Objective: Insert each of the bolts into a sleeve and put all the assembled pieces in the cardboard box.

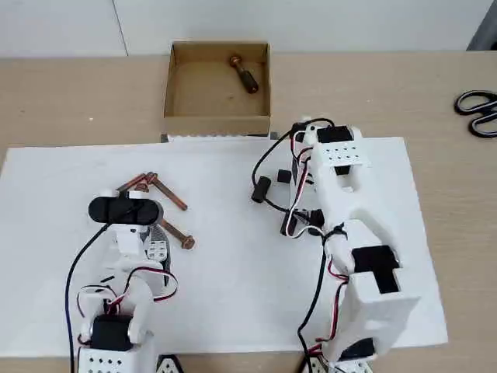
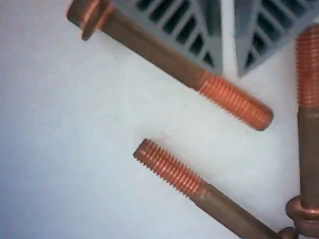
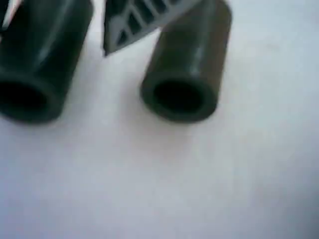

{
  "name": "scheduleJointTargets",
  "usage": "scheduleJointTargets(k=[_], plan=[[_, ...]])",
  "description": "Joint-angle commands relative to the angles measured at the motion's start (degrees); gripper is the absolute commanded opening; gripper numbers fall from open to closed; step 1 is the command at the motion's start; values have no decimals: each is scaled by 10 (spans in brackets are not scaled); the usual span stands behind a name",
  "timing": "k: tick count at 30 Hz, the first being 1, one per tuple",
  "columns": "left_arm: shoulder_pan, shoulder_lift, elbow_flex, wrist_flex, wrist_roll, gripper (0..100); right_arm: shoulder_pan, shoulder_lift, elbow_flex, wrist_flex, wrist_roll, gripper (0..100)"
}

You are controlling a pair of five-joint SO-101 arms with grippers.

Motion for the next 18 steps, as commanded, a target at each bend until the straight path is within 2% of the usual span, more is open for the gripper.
scheduleJointTargets(k=[1, 7, 11, 18], plan=[[-3, -7, -2, -12, -1, 6, 0, 7, -4, -21, 6, 129], [-3, -7, -2, -12, -1, 6, 1, 31, -5, -40, 6, 125], [-3, -7, -2, -12, -1, 6, 1, 41, -5, -40, 6, 4], [-3, -7, -2, -12, -2, 6, 1, 36, -42, 15, 6, 3]])
